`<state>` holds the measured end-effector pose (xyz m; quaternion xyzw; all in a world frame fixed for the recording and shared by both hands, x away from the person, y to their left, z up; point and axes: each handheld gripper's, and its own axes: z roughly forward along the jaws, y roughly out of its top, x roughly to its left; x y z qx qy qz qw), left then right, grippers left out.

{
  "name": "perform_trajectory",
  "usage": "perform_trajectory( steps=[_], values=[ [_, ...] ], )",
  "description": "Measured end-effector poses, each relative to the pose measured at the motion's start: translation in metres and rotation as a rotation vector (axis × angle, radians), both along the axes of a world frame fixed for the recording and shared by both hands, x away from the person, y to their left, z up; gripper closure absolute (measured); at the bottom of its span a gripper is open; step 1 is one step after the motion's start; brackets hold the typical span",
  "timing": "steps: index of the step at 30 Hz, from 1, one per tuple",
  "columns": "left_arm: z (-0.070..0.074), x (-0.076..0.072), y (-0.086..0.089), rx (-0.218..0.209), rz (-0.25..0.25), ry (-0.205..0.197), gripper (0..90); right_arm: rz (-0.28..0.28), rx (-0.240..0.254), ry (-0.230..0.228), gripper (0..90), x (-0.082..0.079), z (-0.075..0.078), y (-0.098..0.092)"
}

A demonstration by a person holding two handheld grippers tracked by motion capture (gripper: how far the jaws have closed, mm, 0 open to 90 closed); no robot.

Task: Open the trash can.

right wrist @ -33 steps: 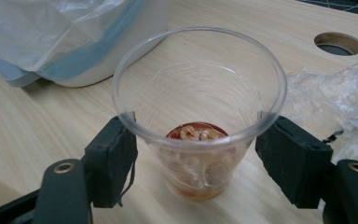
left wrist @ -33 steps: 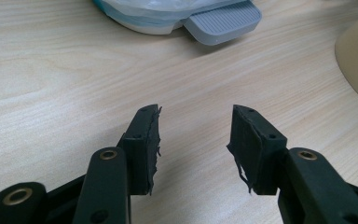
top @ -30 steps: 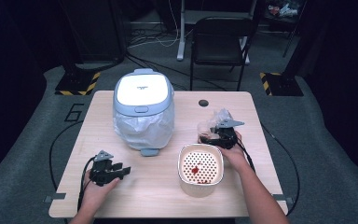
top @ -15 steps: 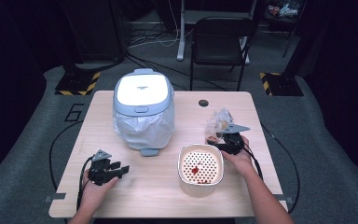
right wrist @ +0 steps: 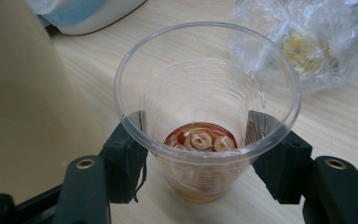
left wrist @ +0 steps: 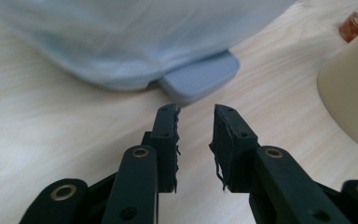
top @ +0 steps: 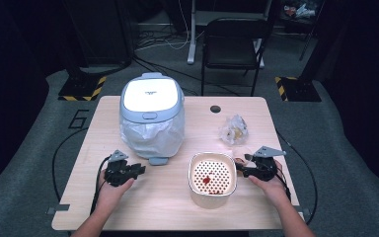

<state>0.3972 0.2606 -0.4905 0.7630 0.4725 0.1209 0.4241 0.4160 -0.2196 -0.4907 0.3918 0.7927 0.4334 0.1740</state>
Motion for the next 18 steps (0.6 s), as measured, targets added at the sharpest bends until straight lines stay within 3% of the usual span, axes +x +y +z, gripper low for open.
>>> perform_trajectory(
  steps=[3,6,9,10,11,12,13,14,15,16,18],
  values=[
    [0.0,0.009,-0.012,0.04,-0.038,-0.007,71.1,-0.005,-0.002,0.005,38.5,-0.006,0.0,-0.001],
    [-0.001,0.018,-0.024,0.037,-0.018,-0.012,71.2,-0.007,0.009,0.002,36.2,-0.009,-0.001,-0.002],
    [-0.001,0.024,-0.033,0.039,0.003,-0.021,72.3,-0.001,0.02,-0.005,27.5,-0.012,-0.001,-0.003],
    [-0.002,0.024,-0.037,0.019,0.025,-0.019,72.6,-0.009,0.019,-0.026,22.2,-0.014,-0.001,-0.004],
    [-0.002,0.028,-0.038,0.032,-0.018,-0.027,73.0,-0.014,0.024,-0.026,20.0,-0.015,0.0,-0.004],
    [-0.002,0.028,-0.038,0.032,-0.018,-0.027,74.4,-0.014,0.024,-0.026,20.0,-0.015,0.0,-0.004],
    [-0.006,0.031,-0.042,0.064,-0.007,-0.029,76.0,-0.01,0.025,-0.023,20.2,-0.018,0.003,-0.006],
    [-0.006,0.031,-0.042,0.064,-0.007,-0.029,78.1,-0.01,0.025,-0.023,20.2,-0.018,0.003,-0.006],
    [-0.008,0.032,-0.043,0.071,-0.007,-0.053,78.1,-0.004,0.017,-0.021,20.2,-0.019,0.005,-0.007],
    [-0.008,0.033,-0.043,0.088,-0.008,-0.059,83.1,0.001,0.016,-0.027,20.8,-0.024,0.007,-0.008],
    [-0.009,0.034,-0.043,0.094,-0.024,-0.057,84.9,0.004,0.019,-0.03,21.2,-0.028,0.008,-0.01]
  ],
)
